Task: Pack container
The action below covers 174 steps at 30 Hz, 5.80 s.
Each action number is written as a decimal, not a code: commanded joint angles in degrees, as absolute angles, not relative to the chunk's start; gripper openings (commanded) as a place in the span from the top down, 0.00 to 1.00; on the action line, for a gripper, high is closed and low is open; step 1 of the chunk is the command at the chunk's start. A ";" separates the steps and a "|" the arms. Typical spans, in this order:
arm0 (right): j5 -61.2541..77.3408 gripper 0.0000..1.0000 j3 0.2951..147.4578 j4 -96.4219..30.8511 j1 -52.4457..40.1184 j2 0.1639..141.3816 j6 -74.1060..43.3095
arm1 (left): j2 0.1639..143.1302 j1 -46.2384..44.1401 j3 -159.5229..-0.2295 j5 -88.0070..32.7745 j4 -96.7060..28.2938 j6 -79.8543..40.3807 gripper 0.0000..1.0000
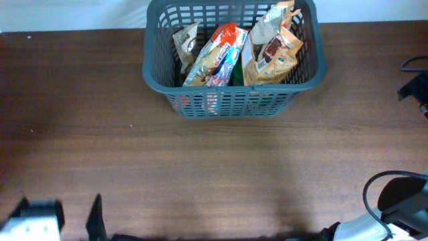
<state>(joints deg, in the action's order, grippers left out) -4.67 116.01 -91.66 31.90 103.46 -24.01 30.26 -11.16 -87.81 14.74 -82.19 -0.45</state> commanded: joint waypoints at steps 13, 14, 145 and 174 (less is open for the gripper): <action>-4.78 0.01 115.92 -91.66 32.23 102.61 -24.49 | 17.37 -10.81 -78.35 -3.99 -80.40 -3.88 0.01; -4.78 0.01 115.92 -91.66 32.23 102.61 -24.49 | 17.37 -10.81 -78.35 -5.65 -80.42 -3.88 0.01; -9.04 0.01 83.33 -80.12 15.49 58.85 -24.51 | 0.30 0.91 -0.51 -3.62 -4.34 -0.21 0.01; -7.73 0.01 50.70 -37.26 2.22 17.06 -24.25 | 0.30 0.91 -0.51 -3.62 -4.34 -0.21 0.01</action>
<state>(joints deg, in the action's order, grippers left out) -7.66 55.42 -40.47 2.83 19.73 -24.03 0.84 0.58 -0.95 -4.05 -4.34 -1.08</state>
